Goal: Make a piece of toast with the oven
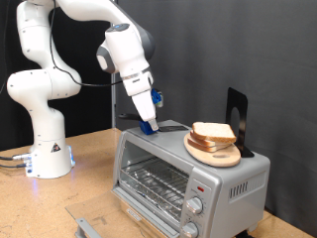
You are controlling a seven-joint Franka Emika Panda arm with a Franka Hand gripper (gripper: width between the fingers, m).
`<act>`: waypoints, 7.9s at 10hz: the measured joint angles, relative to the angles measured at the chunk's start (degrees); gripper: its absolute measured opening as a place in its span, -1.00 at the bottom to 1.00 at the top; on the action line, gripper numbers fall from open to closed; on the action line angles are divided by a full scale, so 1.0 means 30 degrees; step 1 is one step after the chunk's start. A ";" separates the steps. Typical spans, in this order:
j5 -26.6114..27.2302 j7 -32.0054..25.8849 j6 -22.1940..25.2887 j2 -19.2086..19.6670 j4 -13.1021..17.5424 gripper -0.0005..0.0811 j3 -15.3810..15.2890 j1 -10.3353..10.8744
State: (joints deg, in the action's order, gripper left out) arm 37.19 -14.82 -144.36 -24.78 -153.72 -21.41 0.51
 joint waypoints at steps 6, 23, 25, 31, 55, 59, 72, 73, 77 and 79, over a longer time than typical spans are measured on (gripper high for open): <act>-0.2251 -0.1622 0.1838 -0.0512 0.0858 0.68 0.0174 -0.0264; -0.3635 -0.2176 0.2532 -0.0754 0.0262 0.68 0.0300 -0.0995; -0.3631 -0.2245 0.2531 -0.0749 0.0194 0.68 0.0297 -0.0966; -0.3582 -0.2291 0.2339 -0.0634 0.0064 0.68 0.0170 -0.0676; -0.1957 -0.2089 0.3799 -0.1968 -0.0133 -0.11 -0.0132 -0.0079; -0.1931 -0.2076 0.5979 -0.3381 0.0319 -0.11 0.0895 -0.0256; 0.2345 -0.0350 0.3046 -0.2812 0.1538 -0.11 0.3240 -0.2494; 0.2615 0.0137 0.2003 -0.2803 0.1345 -0.11 0.3088 -0.2533; 0.1535 0.2881 -0.0012 -0.2137 0.1261 -0.11 0.2205 -0.3816; 0.0245 0.3340 0.0158 -0.1422 0.1568 -0.11 0.2090 -0.4441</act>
State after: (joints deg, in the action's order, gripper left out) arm 37.92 -4.80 -143.89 -29.05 -149.01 -15.14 -12.82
